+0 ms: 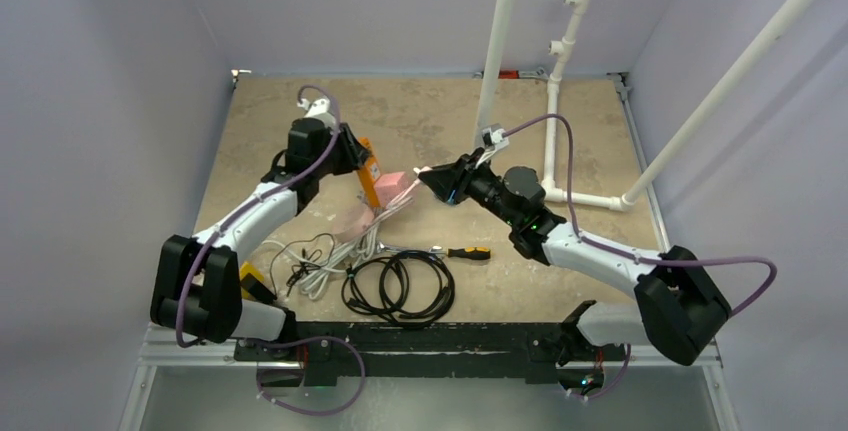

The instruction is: Pull the plug off the socket

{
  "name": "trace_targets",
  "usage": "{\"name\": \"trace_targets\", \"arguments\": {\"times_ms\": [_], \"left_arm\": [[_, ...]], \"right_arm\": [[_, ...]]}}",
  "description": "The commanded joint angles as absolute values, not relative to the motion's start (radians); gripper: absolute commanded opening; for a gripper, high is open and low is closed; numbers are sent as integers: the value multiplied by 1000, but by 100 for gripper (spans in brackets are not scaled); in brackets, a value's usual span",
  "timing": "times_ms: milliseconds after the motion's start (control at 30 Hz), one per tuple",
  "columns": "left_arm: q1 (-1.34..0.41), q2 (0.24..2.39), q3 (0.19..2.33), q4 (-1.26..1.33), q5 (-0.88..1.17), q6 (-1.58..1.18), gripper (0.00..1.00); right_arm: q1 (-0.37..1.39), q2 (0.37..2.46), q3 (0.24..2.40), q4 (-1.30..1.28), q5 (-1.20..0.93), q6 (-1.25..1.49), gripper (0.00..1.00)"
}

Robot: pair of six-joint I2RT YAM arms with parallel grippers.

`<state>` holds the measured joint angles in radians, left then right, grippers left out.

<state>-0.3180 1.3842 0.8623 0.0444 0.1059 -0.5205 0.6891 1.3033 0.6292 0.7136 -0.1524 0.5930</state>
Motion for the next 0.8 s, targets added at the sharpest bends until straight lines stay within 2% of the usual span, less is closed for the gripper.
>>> {"name": "trace_targets", "arguments": {"times_ms": [0,400,767], "left_arm": [[-167,1370,881,150,166,-625,0],[79,1270,871,227,300,-713,0],[156,1235,849,234,317,-718,0]], "right_arm": [[719,1234,678,697,-59,523,0],[735,1038,869,404,214,388,0],[736,1074,867,420,287,225,0]]}}
